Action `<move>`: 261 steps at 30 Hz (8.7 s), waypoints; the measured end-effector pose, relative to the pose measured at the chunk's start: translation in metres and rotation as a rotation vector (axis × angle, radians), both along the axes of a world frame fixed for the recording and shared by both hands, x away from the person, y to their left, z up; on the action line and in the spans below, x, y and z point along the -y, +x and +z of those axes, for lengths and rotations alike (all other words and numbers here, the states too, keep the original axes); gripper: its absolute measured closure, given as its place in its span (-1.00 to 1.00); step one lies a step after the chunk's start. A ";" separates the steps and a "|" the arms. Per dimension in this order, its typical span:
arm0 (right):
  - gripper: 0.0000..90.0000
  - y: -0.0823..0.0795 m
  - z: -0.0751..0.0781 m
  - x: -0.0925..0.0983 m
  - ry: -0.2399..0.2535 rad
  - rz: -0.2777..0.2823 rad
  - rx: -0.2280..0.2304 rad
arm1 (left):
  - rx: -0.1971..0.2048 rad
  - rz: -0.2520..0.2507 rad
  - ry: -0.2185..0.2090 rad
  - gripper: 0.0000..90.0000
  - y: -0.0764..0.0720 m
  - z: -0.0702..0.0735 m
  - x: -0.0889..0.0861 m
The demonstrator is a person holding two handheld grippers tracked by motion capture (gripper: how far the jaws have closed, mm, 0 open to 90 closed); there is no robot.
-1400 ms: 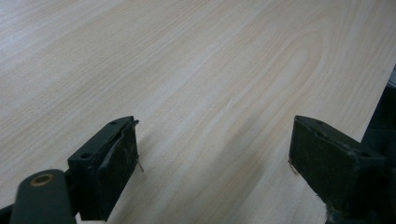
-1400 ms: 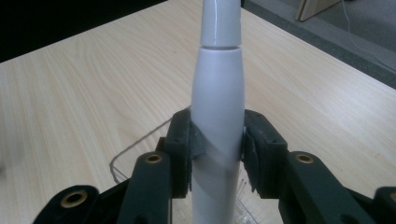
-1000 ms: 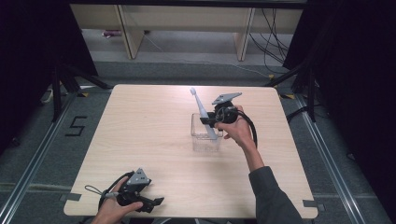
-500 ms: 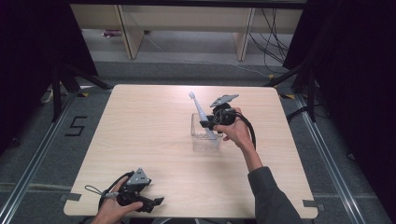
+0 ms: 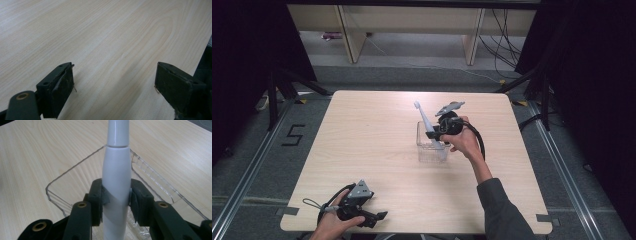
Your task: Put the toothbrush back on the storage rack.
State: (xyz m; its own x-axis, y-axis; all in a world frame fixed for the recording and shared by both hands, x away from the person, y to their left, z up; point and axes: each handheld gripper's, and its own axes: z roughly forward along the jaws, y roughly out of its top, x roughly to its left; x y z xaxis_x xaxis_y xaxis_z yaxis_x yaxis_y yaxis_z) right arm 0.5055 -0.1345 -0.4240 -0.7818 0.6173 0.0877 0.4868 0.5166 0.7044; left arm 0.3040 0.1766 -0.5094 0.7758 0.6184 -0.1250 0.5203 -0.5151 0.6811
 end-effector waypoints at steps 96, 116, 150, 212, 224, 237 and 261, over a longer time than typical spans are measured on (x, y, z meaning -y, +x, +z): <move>-0.33 -0.032 0.030 0.017 0.081 -0.023 0.063 | -0.001 -0.001 0.001 -0.67 0.000 0.000 0.000; -0.52 -0.059 0.034 0.025 0.097 -0.046 0.112 | 0.002 0.004 0.000 -0.67 0.000 0.000 0.000; -0.58 -0.086 0.025 0.060 0.077 -0.091 0.143 | 0.006 0.002 -0.005 -0.67 -0.001 0.001 0.000; -0.59 -0.134 -0.016 0.086 0.056 -0.063 0.087 | 0.003 0.001 -0.018 -0.67 -0.002 0.001 0.001; -0.59 -0.142 -0.023 0.088 0.063 -0.059 0.076 | 0.002 -0.008 -0.007 -0.67 -0.002 0.001 0.001; -0.60 -0.152 -0.029 0.091 0.060 -0.060 0.077 | 0.004 -0.002 -0.003 -0.67 -0.002 0.001 0.001; -0.60 -0.174 -0.045 0.093 0.062 -0.052 0.032 | 0.002 -0.003 0.002 -0.67 -0.001 0.000 0.001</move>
State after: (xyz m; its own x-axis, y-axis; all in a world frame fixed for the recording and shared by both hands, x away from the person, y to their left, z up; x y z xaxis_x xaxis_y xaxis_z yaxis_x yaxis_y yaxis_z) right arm 0.3318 -0.2270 -0.4690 -0.7519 0.6513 0.1024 0.4884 0.4459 0.7501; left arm 0.3026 0.1756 -0.5093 0.7781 0.6162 -0.1220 0.5172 -0.5181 0.6812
